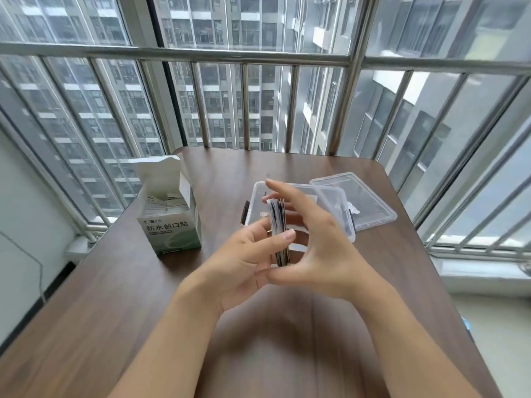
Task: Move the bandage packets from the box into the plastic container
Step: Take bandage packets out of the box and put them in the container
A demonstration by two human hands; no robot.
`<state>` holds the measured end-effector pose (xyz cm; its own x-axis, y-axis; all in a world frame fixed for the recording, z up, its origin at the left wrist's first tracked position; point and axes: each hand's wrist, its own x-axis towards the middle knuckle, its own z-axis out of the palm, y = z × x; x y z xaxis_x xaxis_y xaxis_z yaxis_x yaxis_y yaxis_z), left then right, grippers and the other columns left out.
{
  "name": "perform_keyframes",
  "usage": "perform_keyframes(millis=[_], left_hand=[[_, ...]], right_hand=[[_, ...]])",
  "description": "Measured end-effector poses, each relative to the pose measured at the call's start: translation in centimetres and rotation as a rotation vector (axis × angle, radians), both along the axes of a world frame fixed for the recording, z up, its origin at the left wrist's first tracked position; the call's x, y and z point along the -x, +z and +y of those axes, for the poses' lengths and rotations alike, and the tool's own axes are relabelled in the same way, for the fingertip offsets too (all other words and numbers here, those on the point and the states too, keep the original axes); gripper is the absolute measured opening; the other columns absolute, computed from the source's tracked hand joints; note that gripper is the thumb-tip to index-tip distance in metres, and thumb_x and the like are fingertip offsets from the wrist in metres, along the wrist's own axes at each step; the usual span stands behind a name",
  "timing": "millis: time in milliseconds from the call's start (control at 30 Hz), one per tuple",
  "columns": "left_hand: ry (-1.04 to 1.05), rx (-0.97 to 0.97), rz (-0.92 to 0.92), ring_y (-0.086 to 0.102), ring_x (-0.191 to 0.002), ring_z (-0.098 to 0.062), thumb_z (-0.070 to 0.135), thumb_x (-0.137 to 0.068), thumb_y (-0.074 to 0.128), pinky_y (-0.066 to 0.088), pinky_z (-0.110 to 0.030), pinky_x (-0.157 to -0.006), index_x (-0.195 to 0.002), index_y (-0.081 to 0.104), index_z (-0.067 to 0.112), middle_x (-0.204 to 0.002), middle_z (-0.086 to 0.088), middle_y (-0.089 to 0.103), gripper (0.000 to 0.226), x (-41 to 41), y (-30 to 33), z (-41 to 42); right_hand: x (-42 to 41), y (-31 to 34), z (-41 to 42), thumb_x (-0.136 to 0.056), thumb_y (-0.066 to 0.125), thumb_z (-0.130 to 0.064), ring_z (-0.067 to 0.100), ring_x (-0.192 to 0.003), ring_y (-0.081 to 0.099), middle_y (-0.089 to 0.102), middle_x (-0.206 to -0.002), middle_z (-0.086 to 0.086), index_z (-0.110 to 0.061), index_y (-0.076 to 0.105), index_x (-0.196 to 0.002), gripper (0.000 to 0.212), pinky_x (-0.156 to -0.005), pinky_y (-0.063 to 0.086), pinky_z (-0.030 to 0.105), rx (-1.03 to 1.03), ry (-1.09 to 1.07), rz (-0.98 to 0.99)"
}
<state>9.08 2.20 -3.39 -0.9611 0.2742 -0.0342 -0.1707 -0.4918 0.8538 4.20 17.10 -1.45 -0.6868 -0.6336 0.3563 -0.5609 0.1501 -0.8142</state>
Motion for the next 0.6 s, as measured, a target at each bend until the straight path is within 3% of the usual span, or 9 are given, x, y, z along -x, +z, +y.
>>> perform_keyframes(millis=[100, 200, 333, 467, 600], left_hand=[[0.043, 0.063, -0.005, 0.07, -0.091, -0.028, 0.016, -0.089, 0.066, 0.056, -0.039, -0.078, -0.123, 0.067, 0.012, -0.111, -0.014, 0.071, 0.035, 0.3, -0.4, 0.3], [0.077, 0.115, -0.008, 0.069, -0.083, -0.024, 0.016, -0.088, 0.066, 0.058, -0.035, -0.074, -0.124, 0.065, 0.004, -0.099, -0.01, 0.072, 0.039, 0.5, -0.4, 0.3], [0.152, 0.177, 0.008, 0.067, -0.081, -0.02, 0.014, -0.088, 0.069, 0.059, -0.031, -0.064, -0.127, 0.062, -0.001, -0.094, -0.008, 0.07, 0.042, 0.4, -0.3, 0.3], [0.222, 0.258, 0.04, 0.068, -0.084, -0.019, 0.013, -0.089, 0.068, 0.059, -0.031, -0.064, -0.122, 0.065, 0.003, -0.095, -0.01, 0.071, 0.034, 0.1, -0.1, 0.6], [0.137, 0.231, 0.056, 0.071, -0.093, -0.02, 0.017, -0.082, 0.07, 0.06, -0.034, -0.068, -0.123, 0.067, 0.008, -0.101, -0.012, 0.072, 0.042, -0.3, 0.2, 0.6]], right_hand=[[0.0, -0.1, 0.0, -0.054, 0.095, -0.005, 0.01, -0.119, 0.06, 0.056, -0.13, -0.011, -0.028, 0.05, -0.14, 0.1, -0.093, 0.055, 0.025, -0.009, 0.012, -0.015], [0.3, 0.0, 0.3, -0.056, 0.097, -0.01, 0.014, -0.118, 0.062, 0.054, -0.133, -0.01, -0.033, 0.054, -0.134, 0.091, -0.087, 0.059, 0.03, 0.058, 0.053, -0.177], [0.9, -0.1, 0.6, -0.077, 0.08, -0.018, 0.02, -0.121, 0.062, 0.064, -0.128, 0.001, -0.023, 0.057, -0.135, 0.062, -0.103, 0.05, 0.038, 0.136, 0.049, -0.222], [1.6, -0.2, 1.0, -0.082, 0.072, -0.01, 0.02, -0.117, 0.065, 0.066, -0.129, 0.008, -0.014, 0.057, -0.135, 0.055, -0.094, 0.054, 0.031, 0.265, 0.026, -0.361], [1.9, 0.0, 1.3, -0.083, 0.077, -0.005, 0.017, -0.095, 0.07, 0.073, -0.107, 0.01, -0.007, 0.065, -0.125, 0.044, -0.076, 0.054, 0.025, 0.28, 0.008, -0.391]])
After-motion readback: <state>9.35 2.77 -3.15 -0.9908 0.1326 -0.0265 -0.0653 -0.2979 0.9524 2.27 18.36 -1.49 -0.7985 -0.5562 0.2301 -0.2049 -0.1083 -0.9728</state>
